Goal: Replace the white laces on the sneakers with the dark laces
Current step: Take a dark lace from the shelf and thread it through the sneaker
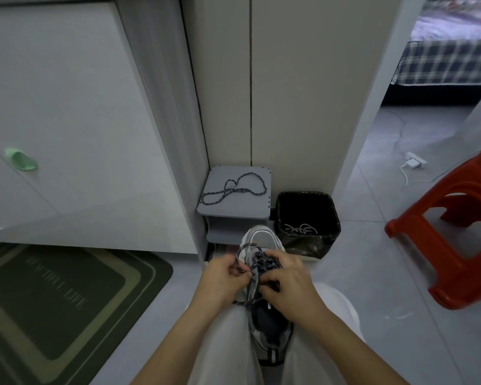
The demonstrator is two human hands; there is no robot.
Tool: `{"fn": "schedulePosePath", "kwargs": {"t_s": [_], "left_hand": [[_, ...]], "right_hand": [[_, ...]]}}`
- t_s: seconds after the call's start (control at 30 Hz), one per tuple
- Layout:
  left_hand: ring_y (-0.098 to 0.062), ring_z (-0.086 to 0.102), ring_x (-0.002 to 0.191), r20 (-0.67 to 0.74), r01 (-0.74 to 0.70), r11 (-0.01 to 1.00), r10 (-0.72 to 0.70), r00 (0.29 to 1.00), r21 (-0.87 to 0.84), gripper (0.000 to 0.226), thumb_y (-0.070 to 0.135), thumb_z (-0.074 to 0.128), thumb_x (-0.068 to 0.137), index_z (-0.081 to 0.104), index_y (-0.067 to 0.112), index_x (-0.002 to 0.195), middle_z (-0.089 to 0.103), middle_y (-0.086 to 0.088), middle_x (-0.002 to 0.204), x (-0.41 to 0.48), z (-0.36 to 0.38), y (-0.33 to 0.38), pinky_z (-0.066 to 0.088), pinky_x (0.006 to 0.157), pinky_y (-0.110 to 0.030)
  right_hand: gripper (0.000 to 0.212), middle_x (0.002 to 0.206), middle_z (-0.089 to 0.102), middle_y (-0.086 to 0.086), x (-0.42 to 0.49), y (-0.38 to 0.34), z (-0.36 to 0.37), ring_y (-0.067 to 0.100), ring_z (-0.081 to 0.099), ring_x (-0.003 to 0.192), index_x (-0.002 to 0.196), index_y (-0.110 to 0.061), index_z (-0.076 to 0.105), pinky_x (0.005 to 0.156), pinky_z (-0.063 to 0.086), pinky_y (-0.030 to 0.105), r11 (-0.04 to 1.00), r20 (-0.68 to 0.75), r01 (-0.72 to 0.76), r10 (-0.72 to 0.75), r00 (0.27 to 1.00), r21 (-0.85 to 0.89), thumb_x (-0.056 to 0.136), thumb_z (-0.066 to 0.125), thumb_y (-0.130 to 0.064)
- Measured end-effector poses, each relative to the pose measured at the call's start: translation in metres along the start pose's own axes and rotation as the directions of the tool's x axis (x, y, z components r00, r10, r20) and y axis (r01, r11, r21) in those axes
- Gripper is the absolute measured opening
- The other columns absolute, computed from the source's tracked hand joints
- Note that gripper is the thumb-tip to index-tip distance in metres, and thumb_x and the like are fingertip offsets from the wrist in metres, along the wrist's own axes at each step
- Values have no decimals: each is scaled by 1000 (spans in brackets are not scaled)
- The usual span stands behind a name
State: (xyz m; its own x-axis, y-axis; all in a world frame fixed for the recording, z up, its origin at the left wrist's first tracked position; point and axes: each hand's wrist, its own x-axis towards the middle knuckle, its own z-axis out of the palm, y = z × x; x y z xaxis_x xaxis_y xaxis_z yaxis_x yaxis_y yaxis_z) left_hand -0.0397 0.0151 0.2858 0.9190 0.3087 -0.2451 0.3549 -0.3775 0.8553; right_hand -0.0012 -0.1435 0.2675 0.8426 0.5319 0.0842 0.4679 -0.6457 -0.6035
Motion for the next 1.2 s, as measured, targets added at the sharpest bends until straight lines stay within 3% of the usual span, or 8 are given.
{"fn": "schedulePosePath", "kwargs": {"t_s": [0.23,0.33,0.53,0.73,0.83,0.93,1.1,1.2], "left_hand": [[2,52,48,14,-5,998,4,1000,58,24,13,72,78,58,25,62,58,9,55,-1,8,0,44,54,-18],[-4,52,53,5,-8,996,7,1000,89,23,17,71,79,56,26,63,57,10,57,1,10,0,44,59,-23],[-6,55,66,144,-27,994,11,990,105,31,29,78,72,48,28,78,58,10,73,-7,9,1,46,65,-25],[-8,60,66,58,62,988,-71,996,139,26,24,75,70,51,24,81,63,7,72,-6,7,-1,53,71,-29],[-6,60,62,22,90,994,-91,996,67,26,18,71,74,50,23,87,63,8,70,-8,6,-2,52,62,-23],[-8,62,64,6,75,997,-75,997,-4,36,18,72,74,46,32,95,66,5,73,-9,5,-7,48,59,-23],[-5,60,58,2,19,1000,-19,1000,3,26,17,70,74,56,34,88,65,5,67,-13,7,-10,47,60,-23],[-1,57,52,-5,26,1000,-26,1000,-9,23,14,70,74,57,30,85,64,7,62,-13,8,-12,47,60,-22]], "right_hand": [[10,139,44,-6,1,2,8,21,34,128,86,-25,75,105,32,40,999,-22,-18,19,1000,28,79,69,-24],[10,138,45,-6,1,3,9,22,36,127,87,-27,75,104,33,39,999,-49,-20,22,999,28,78,71,-26],[5,131,51,-7,-2,5,8,23,43,121,76,-29,73,97,37,42,997,-124,-28,37,992,74,71,71,-28],[15,120,56,-8,-9,3,-4,20,45,113,67,-32,73,89,36,39,993,-246,-25,52,968,112,65,81,-21],[23,117,54,-13,-17,12,-24,11,41,112,62,-35,69,94,33,31,967,-301,-105,174,938,231,70,80,-17],[24,112,54,-10,-26,34,-47,15,46,113,62,-32,65,94,34,28,913,-324,-217,333,886,345,75,76,-15],[20,106,55,-8,-29,45,-58,19,48,111,61,-26,61,88,35,29,928,-167,-325,355,920,183,78,73,-24],[12,107,58,-3,-20,33,-52,21,51,104,77,-26,68,88,41,39,966,-299,-258,253,920,23,76,72,-37]]}}
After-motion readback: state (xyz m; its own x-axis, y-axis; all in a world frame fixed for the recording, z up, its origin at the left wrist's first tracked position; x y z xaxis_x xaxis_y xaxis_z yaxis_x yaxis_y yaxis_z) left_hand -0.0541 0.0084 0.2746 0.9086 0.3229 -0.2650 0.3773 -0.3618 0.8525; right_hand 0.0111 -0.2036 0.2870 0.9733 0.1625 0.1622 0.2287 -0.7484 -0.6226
